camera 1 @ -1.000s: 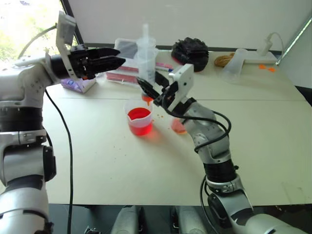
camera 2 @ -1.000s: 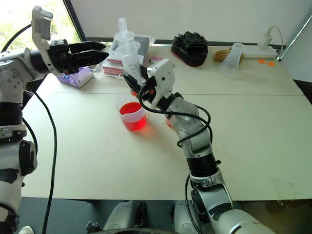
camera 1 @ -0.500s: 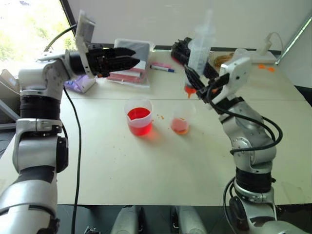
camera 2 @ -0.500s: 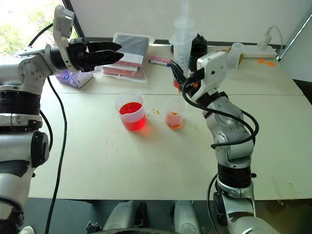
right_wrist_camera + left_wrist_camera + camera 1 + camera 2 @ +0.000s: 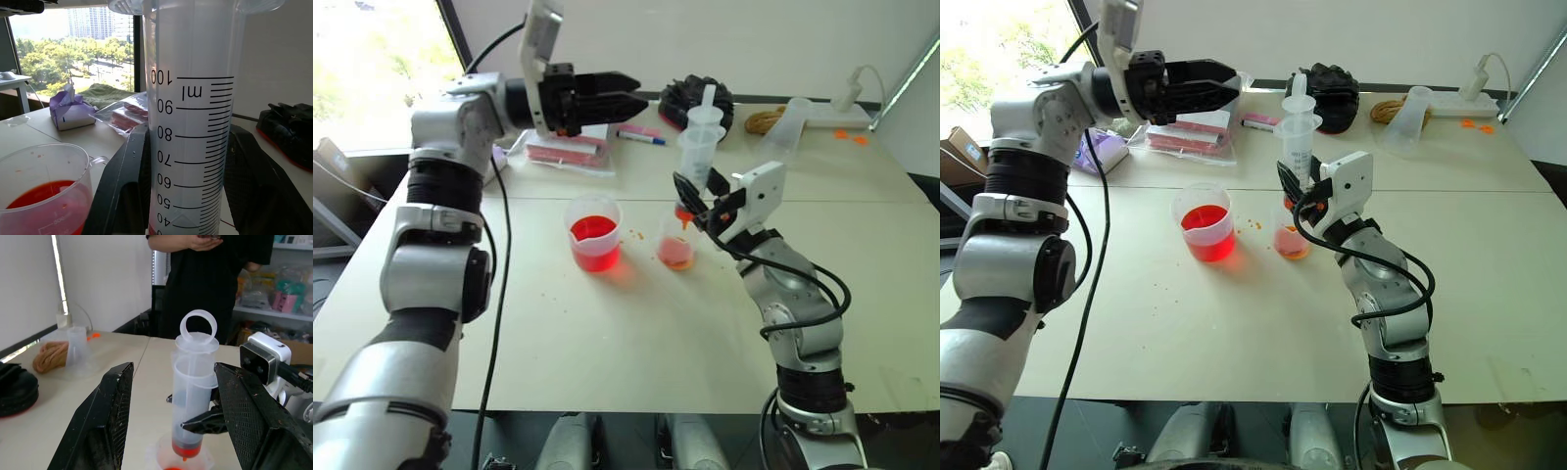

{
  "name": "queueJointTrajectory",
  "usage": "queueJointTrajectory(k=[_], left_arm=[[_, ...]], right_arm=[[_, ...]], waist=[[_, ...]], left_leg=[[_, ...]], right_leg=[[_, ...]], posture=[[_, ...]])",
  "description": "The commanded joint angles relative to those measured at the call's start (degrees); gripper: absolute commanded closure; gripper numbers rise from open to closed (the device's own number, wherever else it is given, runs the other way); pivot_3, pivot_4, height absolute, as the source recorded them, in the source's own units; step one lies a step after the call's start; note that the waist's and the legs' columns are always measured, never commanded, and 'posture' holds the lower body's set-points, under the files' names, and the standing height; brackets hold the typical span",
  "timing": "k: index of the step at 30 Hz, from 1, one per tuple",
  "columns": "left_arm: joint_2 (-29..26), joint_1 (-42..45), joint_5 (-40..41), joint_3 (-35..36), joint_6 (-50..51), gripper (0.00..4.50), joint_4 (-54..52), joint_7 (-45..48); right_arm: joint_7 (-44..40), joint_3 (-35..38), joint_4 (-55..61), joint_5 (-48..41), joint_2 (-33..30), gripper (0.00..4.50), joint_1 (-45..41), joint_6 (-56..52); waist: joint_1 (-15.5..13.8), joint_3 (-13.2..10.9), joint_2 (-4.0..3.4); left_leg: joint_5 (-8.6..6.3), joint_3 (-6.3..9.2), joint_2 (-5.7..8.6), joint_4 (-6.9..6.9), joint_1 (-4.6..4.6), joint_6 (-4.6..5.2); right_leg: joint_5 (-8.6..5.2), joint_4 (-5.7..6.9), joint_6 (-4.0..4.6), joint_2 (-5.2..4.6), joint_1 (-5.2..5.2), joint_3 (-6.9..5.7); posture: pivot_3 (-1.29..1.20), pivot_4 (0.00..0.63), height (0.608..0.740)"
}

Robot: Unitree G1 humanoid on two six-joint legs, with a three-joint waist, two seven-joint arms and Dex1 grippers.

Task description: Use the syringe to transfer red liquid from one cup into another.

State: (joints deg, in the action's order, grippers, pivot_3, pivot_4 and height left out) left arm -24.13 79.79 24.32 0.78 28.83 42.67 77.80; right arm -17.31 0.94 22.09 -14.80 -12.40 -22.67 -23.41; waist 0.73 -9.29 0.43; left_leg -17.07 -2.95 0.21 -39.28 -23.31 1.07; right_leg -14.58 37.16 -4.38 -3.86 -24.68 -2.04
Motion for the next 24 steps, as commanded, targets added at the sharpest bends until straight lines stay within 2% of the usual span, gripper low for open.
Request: queueJointTrajectory(k=[1, 9, 24], left_arm=[[1.5, 3.4, 0.4, 0.5, -0.7, 1.78, 0.3, 1.6], [3.8, 3.9, 0.7, -0.1, 2.0, 1.78, -1.2, 6.1], [8.6, 3.3, -1.8, -2.4, 0.6, 1.78, -0.5, 5.1]], right_arm=[[0.0, 0.5, 0.9, 0.0, -0.1, 3.12, -0.3, 1.9], [-0.1, 0.8, 0.5, 0.2, -0.7, 3.12, -0.5, 2.4], [-0.4, 0.9, 0.4, -0.1, -1.1, 3.12, -0.6, 2.4]], waist=[[0.2, 0.0, 0.00], [0.1, 0.0, 0.00], [0.0, 0.0, 0.00]], left_leg=[[0.00, 0.00, -0.01, 0.00, 0.00, 0.00], [-0.02, -0.01, -0.04, 0.00, 0.02, 0.03], [-0.03, -0.02, -0.04, 0.00, 0.01, 0.05]], right_leg=[[0.00, 0.00, 0.00, 0.01, 0.00, 0.01], [0.00, 0.01, 0.00, 0.07, -0.01, 0.05], [0.00, 0.00, 0.00, 0.06, -0.01, 0.07]], posture=[[0.00, 0.150, 0.740], [0.00, 0.150, 0.740], [0.00, 0.150, 0.740]])
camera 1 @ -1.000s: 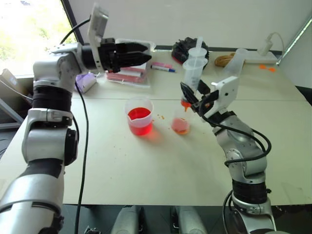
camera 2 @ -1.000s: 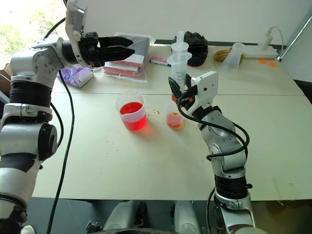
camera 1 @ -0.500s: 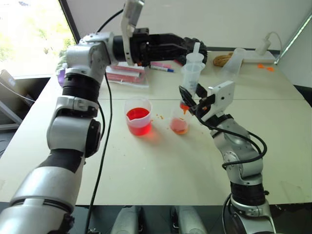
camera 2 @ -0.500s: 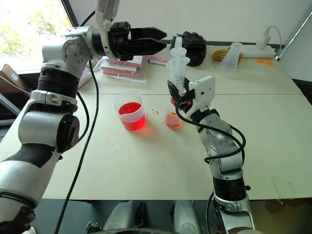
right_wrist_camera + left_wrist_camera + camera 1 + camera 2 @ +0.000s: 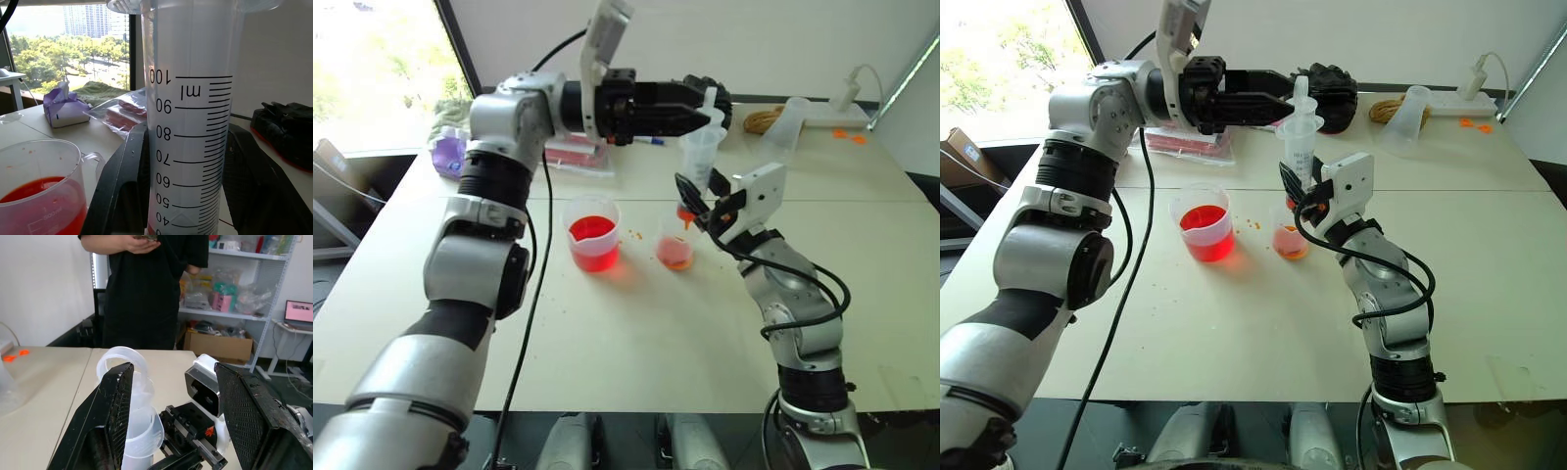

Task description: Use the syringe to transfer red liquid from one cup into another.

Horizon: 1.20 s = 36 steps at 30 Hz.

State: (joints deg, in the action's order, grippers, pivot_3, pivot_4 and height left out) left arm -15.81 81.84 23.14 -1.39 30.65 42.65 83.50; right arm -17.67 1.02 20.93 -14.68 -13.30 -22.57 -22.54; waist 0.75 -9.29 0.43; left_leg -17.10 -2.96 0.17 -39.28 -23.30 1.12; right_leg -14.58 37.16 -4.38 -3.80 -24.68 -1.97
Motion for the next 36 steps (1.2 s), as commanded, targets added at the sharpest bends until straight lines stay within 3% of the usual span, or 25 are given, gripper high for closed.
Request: queueJointTrajectory(k=[1, 9, 12, 17, 36], left_arm=[[0.4, 1.2, -0.9, -0.3, -1.5, 1.78, -0.3, -0.7], [1.5, 2.0, -1.2, 0.2, -2.3, 1.78, 1.9, -1.8], [2.2, 2.3, -1.5, 0.2, -2.9, 2.49, 2.6, -2.4], [2.6, 2.0, -1.5, -0.1, -2.5, 4.47, 2.4, -2.1], [2.8, -2.0, -2.9, -2.1, -0.5, 4.47, -2.0, -1.6]], right_arm=[[0.0, 0.8, 1.5, -0.2, -0.2, 3.12, -0.7, 1.5], [0.4, 0.8, 1.8, -0.2, -0.3, 3.12, -0.6, 1.6], [0.5, 0.7, 1.6, -0.1, -0.3, 3.12, -0.7, 1.7], [0.6, 0.7, 1.2, 0.1, -0.2, 3.12, -0.9, 2.1], [0.4, 0.7, 0.8, 0.0, -0.1, 3.12, -1.3, 2.4]], waist=[[0.0, 0.0, 0.00], [0.0, 0.0, 0.00], [-0.1, 0.0, 0.00], [0.0, 0.0, 0.00], [0.0, 0.0, 0.00]], left_leg=[[0.00, 0.00, 0.00, 0.00, 0.00, 0.00], [0.00, 0.00, -0.01, 0.00, 0.00, 0.01], [0.00, 0.00, 0.00, 0.00, 0.00, 0.01], [-0.01, 0.00, 0.00, 0.00, 0.00, 0.02], [-0.01, 0.00, 0.00, 0.00, 0.01, 0.01]], right_leg=[[0.00, 0.00, 0.00, 0.00, 0.00, 0.00], [0.00, 0.00, 0.00, 0.01, 0.00, 0.00], [0.00, 0.00, 0.00, 0.01, 0.00, 0.00], [0.00, 0.00, 0.00, 0.01, 0.00, 0.01], [0.00, 0.00, 0.00, 0.01, 0.00, 0.02]], posture=[[0.00, 0.150, 0.740], [0.00, 0.150, 0.740], [0.00, 0.150, 0.740], [0.00, 0.150, 0.740], [0.00, 0.150, 0.740]])
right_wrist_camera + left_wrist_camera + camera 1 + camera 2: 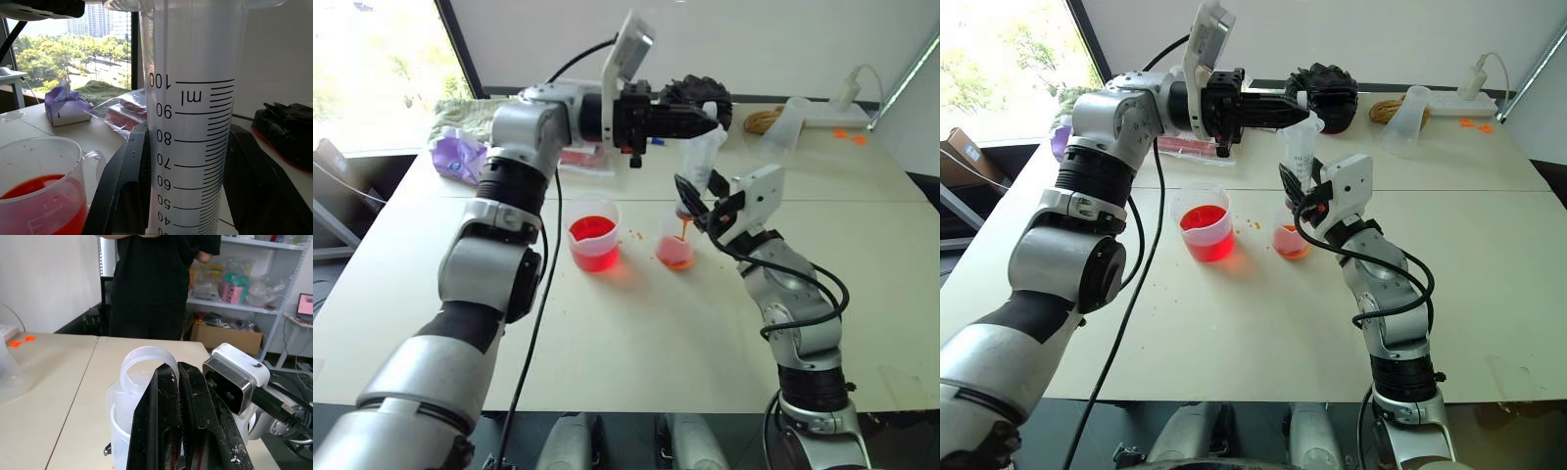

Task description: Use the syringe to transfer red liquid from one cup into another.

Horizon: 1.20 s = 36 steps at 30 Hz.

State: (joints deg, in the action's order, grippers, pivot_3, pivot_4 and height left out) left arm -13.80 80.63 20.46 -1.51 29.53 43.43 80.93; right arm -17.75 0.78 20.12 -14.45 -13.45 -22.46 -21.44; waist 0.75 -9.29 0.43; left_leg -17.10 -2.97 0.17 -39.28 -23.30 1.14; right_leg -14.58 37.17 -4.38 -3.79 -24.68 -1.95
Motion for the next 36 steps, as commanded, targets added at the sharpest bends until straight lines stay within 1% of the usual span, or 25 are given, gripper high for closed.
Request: queueJointTrajectory(k=[1, 13, 21, 23, 24, 25, 26, 29, 36], left_arm=[[0.8, -1.2, -0.3, -2.1, 0.7, 4.47, -3.2, 0.9], [0.6, -3.9, -0.4, -2.7, 3.0, 4.47, -7.0, 0.7], [0.0, -2.8, 0.4, -1.8, 4.5, 4.47, -7.2, 0.6], [-0.1, -2.5, 0.4, -1.6, 4.7, 3.87, -7.0, 0.3], [-0.2, -2.4, 0.4, -1.6, 4.8, 3.66, -7.0, 0.3], [-0.2, -2.4, 0.3, -1.6, 4.7, 3.22, -6.9, 0.2], [-0.4, -2.4, 0.2, -1.7, 4.5, 2.92, -7.0, 0.3], [-0.8, -2.8, 0.1, -1.8, 3.8, 1.81, -7.7, 0.8], [-3.1, -2.3, 0.6, -0.6, 3.3, 1.81, -7.4, 0.7]], right_arm=[[0.5, 1.0, 1.7, -0.3, 0.1, 3.12, -1.5, 1.3], [0.5, 1.2, 2.0, -0.5, -0.1, 3.12, -1.6, 0.8], [0.1, 1.3, 1.6, -0.5, 0.0, 3.12, -1.5, 0.8], [0.1, 1.3, 1.6, -0.6, 0.1, 3.12, -1.4, 0.8], [0.1, 1.3, 1.7, -0.7, 0.2, 3.12, -1.4, 0.7], [0.1, 1.2, 1.8, -0.7, 0.2, 3.12, -1.4, 0.8], [0.1, 1.2, 1.8, -0.7, 0.3, 3.12, -1.4, 0.7], [0.2, 1.1, 2.2, -0.9, 0.3, 3.12, -1.4, 0.5], [0.6, 0.8, 3.9, -1.7, 0.3, 3.12, -2.0, -0.6]], waist=[[0.0, 0.0, 0.00], [0.0, 0.0, 0.00], [0.0, 0.0, 0.00], [0.0, 0.0, 0.00], [0.0, 0.0, 0.00], [0.0, 0.0, 0.00], [0.0, 0.0, 0.00], [0.0, 0.0, 0.00], [0.0, 0.0, 0.00]], left_leg=[[0.00, 0.00, 0.00, 0.00, 0.00, 0.00], [0.00, 0.01, 0.00, 0.00, 0.00, 0.00], [0.00, 0.00, 0.00, 0.00, 0.00, 0.00], [0.00, 0.00, 0.00, 0.00, 0.00, 0.00], [0.00, 0.00, 0.00, 0.00, 0.00, 0.00], [0.00, 0.00, 0.00, 0.00, 0.00, 0.00], [0.00, 0.00, 0.00, 0.00, 0.00, 0.00], [0.00, 0.00, 0.00, 0.00, 0.00, -0.01], [0.01, 0.01, 0.00, 0.00, 0.01, -0.01]], right_leg=[[0.00, 0.00, 0.00, 0.00, 0.00, 0.00], [0.00, 0.00, 0.00, 0.00, 0.00, 0.01], [0.00, 0.00, 0.00, 0.00, 0.00, 0.01], [0.00, 0.00, 0.00, 0.00, 0.00, 0.01], [0.00, 0.00, 0.00, 0.00, 0.00, 0.01], [0.00, 0.00, 0.00, 0.00, 0.00, 0.01], [0.00, 0.00, 0.00, 0.00, 0.00, 0.01], [0.00, 0.01, 0.00, 0.00, 0.00, 0.01], [0.00, 0.01, 0.00, 0.00, 0.00, 0.01]], posture=[[0.00, 0.150, 0.740], [0.00, 0.150, 0.740], [0.00, 0.150, 0.740], [0.00, 0.150, 0.740], [0.00, 0.150, 0.740], [0.00, 0.150, 0.740], [0.00, 0.150, 0.740], [0.00, 0.150, 0.740], [0.00, 0.150, 0.740]])
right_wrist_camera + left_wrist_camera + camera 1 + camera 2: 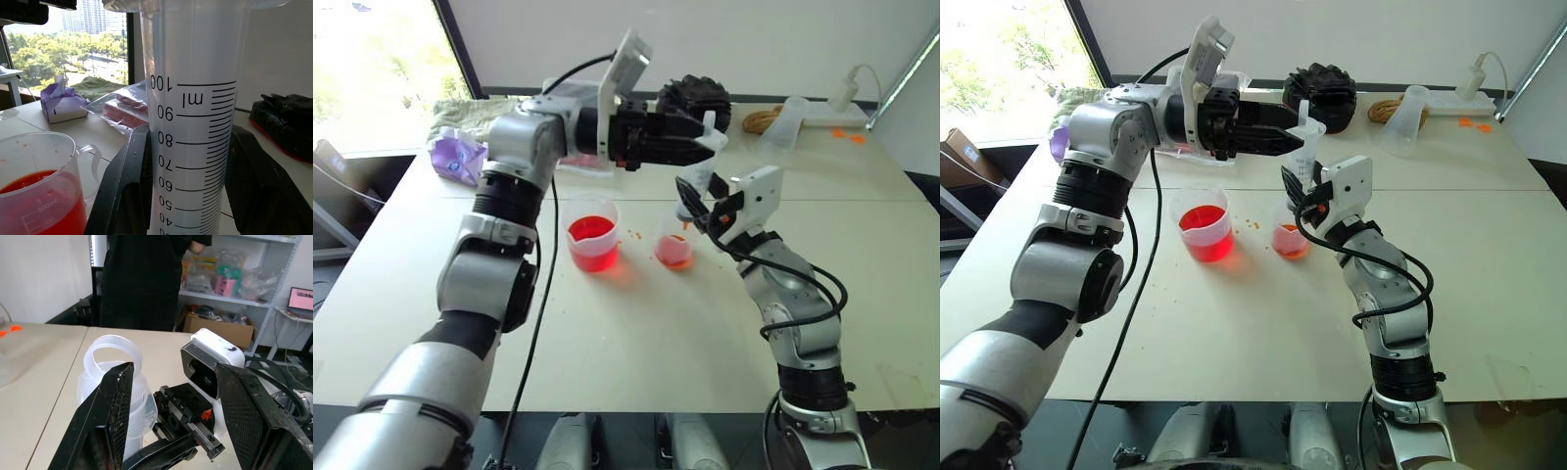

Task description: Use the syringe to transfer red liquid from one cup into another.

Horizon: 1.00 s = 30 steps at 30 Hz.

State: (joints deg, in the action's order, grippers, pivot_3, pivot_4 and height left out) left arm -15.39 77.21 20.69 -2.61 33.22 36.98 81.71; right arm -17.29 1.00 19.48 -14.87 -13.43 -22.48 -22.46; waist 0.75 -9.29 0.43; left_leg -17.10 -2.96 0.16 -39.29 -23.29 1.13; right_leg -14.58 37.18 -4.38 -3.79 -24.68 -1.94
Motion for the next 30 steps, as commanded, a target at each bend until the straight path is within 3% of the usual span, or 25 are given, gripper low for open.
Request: queueJointTrajectory(k=[1, 11, 16, 21, 25, 30], left_arm=[[-1.9, 1.2, 0.5, 0.7, -0.2, 1.81, -1.0, 0.0], [-10.5, -0.4, 2.6, 6.0, 0.8, 1.81, -3.5, -3.9], [-14.0, -7.6, 4.8, 6.9, 4.8, 1.81, -12.3, -6.0], [-16.5, -17.4, 7.7, 8.8, 10.0, 1.81, -22.7, -10.6], [-16.6, -23.1, 11.3, 10.0, 14.0, 1.81, -30.8, -14.4], [-16.4, -28.2, 14.8, 10.8, 15.4, 1.81, -36.5, -16.9]], right_arm=[[0.2, 0.6, 4.7, -1.4, 0.3, 3.12, -2.1, 0.2], [1.3, 1.2, 7.3, -3.7, 0.8, 3.12, -3.2, -3.3], [4.0, 7.4, 9.2, -9.0, -0.7, 3.12, -8.0, -9.9], [8.8, 16.5, 8.8, -15.9, -5.1, 3.12, -14.2, -21.7], [15.4, 25.0, 0.6, -19.5, -10.3, 3.12, -21.9, -36.7], [18.3, 27.9, -11.4, -19.3, -17.0, 3.12, -31.5, -56.1]], waist=[[0.0, 0.0, 0.00], [0.1, 0.0, 0.00], [-0.1, 0.0, 0.00], [0.0, 0.0, 0.00], [-0.2, 0.0, 0.00], [0.0, 0.0, -0.03]], left_leg=[[0.00, 0.00, 0.00, 0.00, 0.00, 0.00], [0.00, 0.01, -0.01, 0.00, 0.01, 0.00], [0.04, 0.01, -0.01, -0.01, 0.00, -0.08], [0.16, 0.08, -0.01, -0.02, -0.02, -0.27], [0.15, 0.07, -0.02, -0.02, -0.02, -0.27], [0.09, 0.01, 0.00, -0.01, 0.00, -0.15]], right_leg=[[0.00, 0.00, 0.00, 0.00, 0.00, 0.00], [0.00, 0.02, 0.00, 0.00, -0.01, 0.00], [0.00, 0.03, 0.00, -0.03, 0.00, 0.03], [0.00, 0.04, 0.00, -0.03, 0.00, 0.09], [0.00, 0.05, 0.01, -0.15, 0.00, 0.14], [0.00, 0.05, 0.01, -0.26, 0.02, 0.13]], posture=[[0.00, 0.150, 0.740], [0.00, 0.150, 0.740], [0.00, 0.150, 0.740], [0.00, 0.150, 0.740], [0.00, 0.150, 0.740], [0.00, 0.150, 0.740]])
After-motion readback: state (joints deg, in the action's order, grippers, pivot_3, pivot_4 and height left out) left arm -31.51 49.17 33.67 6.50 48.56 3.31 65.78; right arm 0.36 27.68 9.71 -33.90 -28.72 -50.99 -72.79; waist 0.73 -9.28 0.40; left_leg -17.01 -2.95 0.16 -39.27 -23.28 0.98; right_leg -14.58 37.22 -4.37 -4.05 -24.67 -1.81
